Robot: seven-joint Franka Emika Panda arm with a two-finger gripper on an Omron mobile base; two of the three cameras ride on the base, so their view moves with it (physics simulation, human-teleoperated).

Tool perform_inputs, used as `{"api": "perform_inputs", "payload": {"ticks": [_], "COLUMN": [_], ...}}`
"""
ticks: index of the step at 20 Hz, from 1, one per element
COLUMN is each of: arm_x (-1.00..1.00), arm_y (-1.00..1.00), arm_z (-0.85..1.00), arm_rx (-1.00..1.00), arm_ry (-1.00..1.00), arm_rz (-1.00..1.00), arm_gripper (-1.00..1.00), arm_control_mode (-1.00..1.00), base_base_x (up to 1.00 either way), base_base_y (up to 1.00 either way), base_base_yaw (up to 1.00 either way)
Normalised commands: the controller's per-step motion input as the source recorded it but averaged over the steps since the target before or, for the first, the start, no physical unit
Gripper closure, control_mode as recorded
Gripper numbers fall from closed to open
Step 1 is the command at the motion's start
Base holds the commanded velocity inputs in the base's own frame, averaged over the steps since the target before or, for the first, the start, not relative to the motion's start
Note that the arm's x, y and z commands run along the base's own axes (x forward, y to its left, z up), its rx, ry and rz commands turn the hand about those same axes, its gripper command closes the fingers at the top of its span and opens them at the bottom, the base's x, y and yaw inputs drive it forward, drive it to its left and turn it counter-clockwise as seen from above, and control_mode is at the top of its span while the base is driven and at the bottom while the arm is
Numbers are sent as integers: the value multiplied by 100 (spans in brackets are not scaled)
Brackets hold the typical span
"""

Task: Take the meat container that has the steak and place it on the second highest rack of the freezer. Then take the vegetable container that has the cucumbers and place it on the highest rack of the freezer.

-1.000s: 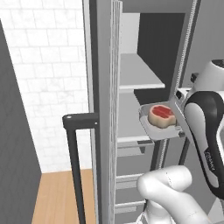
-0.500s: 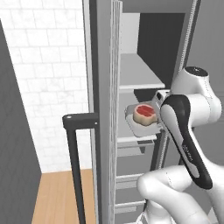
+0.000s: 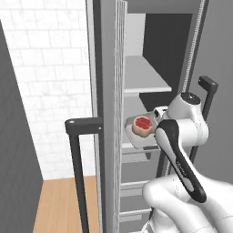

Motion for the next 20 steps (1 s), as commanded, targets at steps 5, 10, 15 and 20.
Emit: {"api": "perform_inputs", "payload": {"ticks": [5, 10, 15, 20], "arm_x": [84, 75, 65, 66], "arm_y": [0, 0, 0, 1], "arm_z": [-20, -17, -19, -14], "arm_rx": [1, 0, 0, 0], "arm_ry": [-11, 0, 0, 0], "arm_rz": [0, 0, 0, 0], "arm_gripper": [100, 100, 100, 100], "arm_control_mode": [-100, -100, -100, -100], "base_base_x": [0, 0, 0, 0], "base_base_y": [0, 0, 0, 0], "base_base_yaw": [0, 0, 0, 0]}}
